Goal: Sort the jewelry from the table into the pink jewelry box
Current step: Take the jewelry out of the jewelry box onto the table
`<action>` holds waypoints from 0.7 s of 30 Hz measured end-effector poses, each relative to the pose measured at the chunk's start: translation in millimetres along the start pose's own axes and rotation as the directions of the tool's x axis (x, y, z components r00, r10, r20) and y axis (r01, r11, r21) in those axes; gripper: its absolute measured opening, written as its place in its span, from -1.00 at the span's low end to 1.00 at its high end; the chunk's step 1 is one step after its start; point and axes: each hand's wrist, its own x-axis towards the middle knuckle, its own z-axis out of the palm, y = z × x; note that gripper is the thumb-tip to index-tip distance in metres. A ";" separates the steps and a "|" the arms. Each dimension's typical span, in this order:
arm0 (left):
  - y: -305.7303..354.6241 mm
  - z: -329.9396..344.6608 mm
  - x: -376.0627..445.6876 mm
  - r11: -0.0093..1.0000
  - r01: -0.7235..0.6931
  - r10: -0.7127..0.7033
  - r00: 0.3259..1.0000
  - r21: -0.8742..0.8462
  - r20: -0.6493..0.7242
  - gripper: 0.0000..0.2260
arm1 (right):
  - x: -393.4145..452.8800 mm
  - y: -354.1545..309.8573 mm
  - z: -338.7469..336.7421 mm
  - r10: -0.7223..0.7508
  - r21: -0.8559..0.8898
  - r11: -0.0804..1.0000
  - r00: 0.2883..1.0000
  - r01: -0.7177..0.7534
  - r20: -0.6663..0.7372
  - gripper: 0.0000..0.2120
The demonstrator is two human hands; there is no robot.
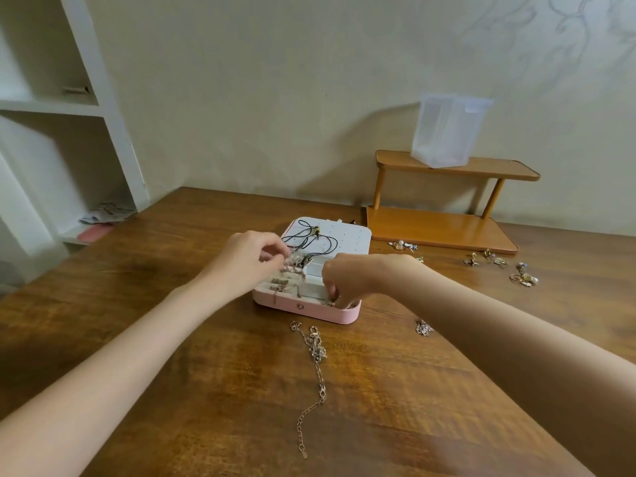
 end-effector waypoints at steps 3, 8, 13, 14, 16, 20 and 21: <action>-10.8 6.0 18.4 0.994 -0.017 0.011 0.999 0.109 0.051 -0.65 | -0.6 0.4 -1.8 -0.084 0.002 0.996 0.996 0.084 -0.001 -0.68; -14.5 30.5 42.4 0.969 -0.089 0.013 0.950 0.231 0.313 -0.45 | 1.2 3.5 6.5 -0.227 -0.134 0.968 0.970 0.214 -0.091 -0.76; -4.2 49.1 60.4 0.942 -0.091 0.011 0.970 0.322 0.242 -0.54 | 2.6 5.1 4.7 -0.255 -0.120 0.961 0.965 0.247 -0.056 -0.80; -2.8 51.2 61.1 0.947 -0.096 0.038 0.981 0.307 0.189 -0.62 | 3.6 4.5 3.0 -0.253 -0.127 0.961 0.967 0.246 -0.038 -0.79; -0.7 53.2 60.2 0.959 -0.077 0.055 0.995 0.271 0.087 -0.74 | 4.3 5.7 1.7 -0.251 -0.119 0.962 0.968 0.247 -0.021 -0.78; 0.1 51.6 63.3 0.987 -0.011 0.013 1.000 0.163 -0.009 -0.82 | -2.9 11.7 4.9 -0.262 -0.071 0.964 0.963 0.258 -0.066 -0.70; -0.2 49.9 66.2 0.990 0.008 -0.007 1.000 0.143 -0.014 -0.83 | -3.8 13.4 5.7 -0.267 -0.061 0.963 0.961 0.263 -0.073 -0.68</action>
